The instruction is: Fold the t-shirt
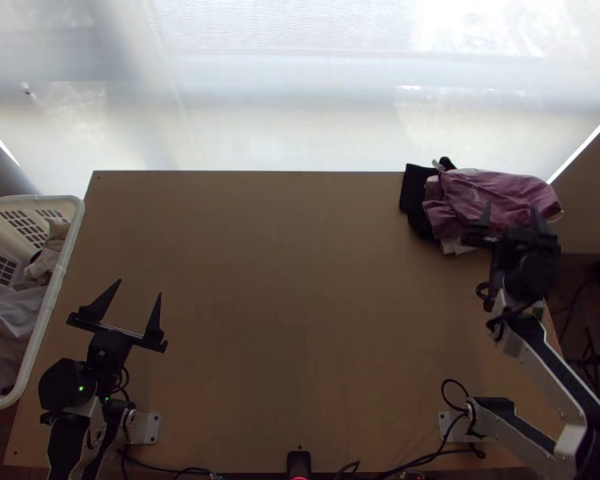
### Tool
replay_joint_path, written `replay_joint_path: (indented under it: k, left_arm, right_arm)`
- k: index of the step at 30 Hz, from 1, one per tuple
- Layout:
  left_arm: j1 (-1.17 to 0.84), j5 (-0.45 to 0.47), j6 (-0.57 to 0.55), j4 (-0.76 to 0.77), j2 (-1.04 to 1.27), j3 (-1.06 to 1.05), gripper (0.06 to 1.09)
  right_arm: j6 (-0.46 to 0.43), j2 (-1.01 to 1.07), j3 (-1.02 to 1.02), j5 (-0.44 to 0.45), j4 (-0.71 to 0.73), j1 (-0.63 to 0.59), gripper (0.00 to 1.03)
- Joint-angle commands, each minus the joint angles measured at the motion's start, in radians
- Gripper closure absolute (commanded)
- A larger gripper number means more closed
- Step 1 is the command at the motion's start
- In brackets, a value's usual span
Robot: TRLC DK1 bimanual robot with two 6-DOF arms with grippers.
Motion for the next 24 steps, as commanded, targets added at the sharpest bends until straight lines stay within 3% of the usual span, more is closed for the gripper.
replay_joint_path:
  k: [1,7,14,24]
  left_arm:
    - [-0.005,-0.002,0.009,-0.003,-0.004,-0.026,0.10]
    - [-0.004,-0.002,0.009,-0.007,-0.004,-0.049,0.10]
    - [-0.018,-0.002,0.041,-0.007,-0.004,-0.092,0.10]
    - [-0.078,-0.001,0.038,-0.054,-0.004,-0.095,0.10]
  right_arm:
    - [-0.087,-0.332,-0.229,0.047,0.005,0.136,0.05]
    - [-0.131,-0.667,-0.372,0.053,-0.091,0.178,0.05]
    - [-0.131,-1.027,-0.387,0.053,-0.495,0.179,0.05]
    - [-0.113,-1.113,-0.387,0.055,-0.719,0.090,0.05]
